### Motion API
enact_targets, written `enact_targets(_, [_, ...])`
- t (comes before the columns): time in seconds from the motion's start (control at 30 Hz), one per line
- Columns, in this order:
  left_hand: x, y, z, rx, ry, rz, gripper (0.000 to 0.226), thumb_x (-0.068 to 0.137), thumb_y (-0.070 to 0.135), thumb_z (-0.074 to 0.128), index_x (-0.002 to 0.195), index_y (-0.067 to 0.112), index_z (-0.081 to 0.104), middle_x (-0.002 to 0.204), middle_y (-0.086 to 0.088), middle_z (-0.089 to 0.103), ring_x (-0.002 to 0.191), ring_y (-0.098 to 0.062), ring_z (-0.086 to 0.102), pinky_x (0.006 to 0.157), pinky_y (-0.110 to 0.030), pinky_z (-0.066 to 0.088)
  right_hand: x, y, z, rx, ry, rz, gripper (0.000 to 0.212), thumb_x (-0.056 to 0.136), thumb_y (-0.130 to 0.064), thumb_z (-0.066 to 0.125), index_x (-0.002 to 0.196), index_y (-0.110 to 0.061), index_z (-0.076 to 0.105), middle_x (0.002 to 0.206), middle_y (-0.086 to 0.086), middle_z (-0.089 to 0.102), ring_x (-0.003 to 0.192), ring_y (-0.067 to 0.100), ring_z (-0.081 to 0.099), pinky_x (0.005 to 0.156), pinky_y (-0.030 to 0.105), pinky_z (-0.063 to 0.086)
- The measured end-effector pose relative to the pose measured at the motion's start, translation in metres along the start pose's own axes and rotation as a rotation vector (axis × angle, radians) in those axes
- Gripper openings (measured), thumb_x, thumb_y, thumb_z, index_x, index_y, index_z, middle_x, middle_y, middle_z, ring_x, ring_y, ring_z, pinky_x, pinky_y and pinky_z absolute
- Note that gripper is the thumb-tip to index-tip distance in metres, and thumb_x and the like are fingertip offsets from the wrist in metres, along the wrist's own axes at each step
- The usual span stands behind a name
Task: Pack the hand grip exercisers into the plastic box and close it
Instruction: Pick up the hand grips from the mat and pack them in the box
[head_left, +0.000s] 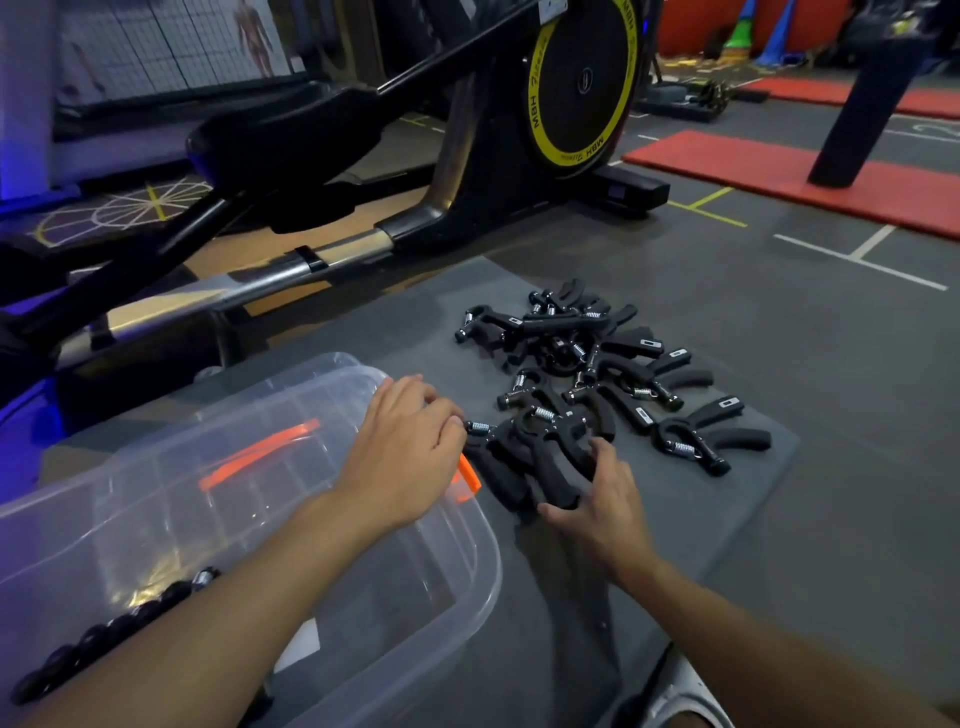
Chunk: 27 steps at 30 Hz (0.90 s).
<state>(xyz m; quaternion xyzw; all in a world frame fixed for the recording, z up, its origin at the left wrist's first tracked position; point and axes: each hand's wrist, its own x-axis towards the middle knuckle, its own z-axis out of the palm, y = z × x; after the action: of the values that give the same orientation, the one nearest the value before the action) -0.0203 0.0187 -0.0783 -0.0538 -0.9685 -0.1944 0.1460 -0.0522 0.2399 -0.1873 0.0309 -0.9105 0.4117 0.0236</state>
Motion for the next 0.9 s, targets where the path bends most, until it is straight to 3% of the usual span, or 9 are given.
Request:
enact_targets(0.07, [0.001, 0.0, -0.002, -0.001, -0.069, -0.03, 0.059, 0.086, 0.047, 0.018, 0.102, 0.022, 0.069, 0.107, 0.002, 0.058, 0.127, -0.017, 0.038, 0.118, -0.034, 0.015, 0.0, -0.012, -0.01, -0.028, 0.012, -0.043, 0.102, 0.061, -0.033, 0.088, 0.143, -0.015, 0.031, 0.132, 0.005, 0.047, 0.127, 0.019, 0.041, 0.102, 0.027, 0.034])
enact_targets(0.17, [0.007, 0.007, -0.017, -0.081, -0.118, -0.098, 0.035, 0.096, 0.039, 0.039, 0.112, 0.022, 0.065, 0.116, 0.002, 0.061, 0.123, -0.019, 0.046, 0.109, -0.03, 0.027, 0.002, -0.041, -0.029, -0.07, 0.048, -0.209, 0.105, 0.061, -0.03, 0.089, 0.146, -0.01, 0.03, 0.137, 0.005, 0.045, 0.129, 0.018, 0.038, 0.102, 0.02, 0.028])
enact_targets(0.27, [0.013, 0.02, -0.044, -0.242, -0.025, -0.139, 0.027, 0.096, 0.033, 0.052, 0.118, 0.022, 0.061, 0.121, 0.005, 0.058, 0.115, -0.013, 0.053, 0.098, -0.03, 0.039, 0.003, -0.077, -0.048, -0.09, 0.103, -0.352, 0.107, 0.06, -0.034, 0.09, 0.146, -0.01, 0.031, 0.137, 0.004, 0.045, 0.128, 0.016, 0.041, 0.102, 0.018, 0.029])
enact_targets(0.37, [0.021, 0.032, -0.071, -0.27, 0.081, -0.107, 0.026, 0.093, 0.033, 0.06, 0.117, 0.023, 0.062, 0.118, 0.008, 0.056, 0.111, -0.008, 0.052, 0.091, -0.024, 0.036, -0.001, -0.11, -0.063, -0.138, 0.123, -0.47, 0.108, 0.058, -0.038, 0.089, 0.145, -0.01, 0.033, 0.136, 0.005, 0.046, 0.126, 0.016, 0.045, 0.1, 0.017, 0.03])
enact_targets(0.47, [0.025, 0.039, -0.093, -0.273, 0.213, -0.111, 0.029, 0.087, 0.034, 0.069, 0.114, 0.021, 0.065, 0.114, 0.007, 0.059, 0.107, -0.012, 0.055, 0.091, -0.028, 0.042, -0.008, -0.135, -0.073, -0.262, 0.124, -0.633, 0.112, 0.051, -0.042, 0.091, 0.143, -0.007, 0.036, 0.131, 0.007, 0.054, 0.122, 0.022, 0.05, 0.104, 0.03, 0.04])
enact_targets(0.53, [0.021, 0.037, -0.102, -0.274, 0.276, -0.148, 0.035, 0.083, 0.04, 0.072, 0.113, 0.024, 0.067, 0.113, 0.008, 0.061, 0.107, -0.013, 0.057, 0.096, -0.038, 0.046, -0.014, -0.147, -0.075, -0.332, 0.123, -0.739, 0.116, 0.047, -0.045, 0.092, 0.14, -0.005, 0.035, 0.128, 0.008, 0.059, 0.119, 0.025, 0.052, 0.097, 0.039, 0.048])
enact_targets(0.63, [0.009, 0.031, -0.11, -0.246, 0.312, -0.188, 0.032, 0.078, 0.048, 0.074, 0.105, 0.031, 0.069, 0.107, 0.015, 0.062, 0.104, -0.012, 0.058, 0.096, -0.046, 0.045, -0.025, -0.165, -0.071, -0.344, 0.094, -0.836, 0.12, 0.042, -0.043, 0.093, 0.138, -0.002, 0.035, 0.126, 0.01, 0.061, 0.114, 0.024, 0.05, 0.092, 0.04, 0.051])
enact_targets(0.77, [-0.007, 0.021, -0.12, -0.188, 0.36, -0.263, 0.03, 0.077, 0.052, 0.072, 0.102, 0.035, 0.07, 0.105, 0.017, 0.063, 0.104, -0.01, 0.057, 0.094, -0.04, 0.033, -0.037, -0.182, -0.059, -0.375, 0.052, -0.94, 0.121, 0.041, -0.048, 0.092, 0.137, 0.002, 0.037, 0.123, 0.01, 0.061, 0.111, 0.024, 0.052, 0.092, 0.038, 0.051])
enact_targets(0.9, [-0.019, 0.01, -0.13, -0.196, 0.418, -0.296, 0.017, 0.078, 0.047, 0.074, 0.09, 0.035, 0.07, 0.097, 0.015, 0.064, 0.1, -0.011, 0.057, 0.092, -0.04, 0.034, -0.047, -0.195, -0.051, -0.346, 0.001, -1.01, 0.118, 0.044, -0.047, 0.092, 0.136, 0.0, 0.035, 0.122, 0.008, 0.059, 0.11, 0.023, 0.052, 0.091, 0.036, 0.051])
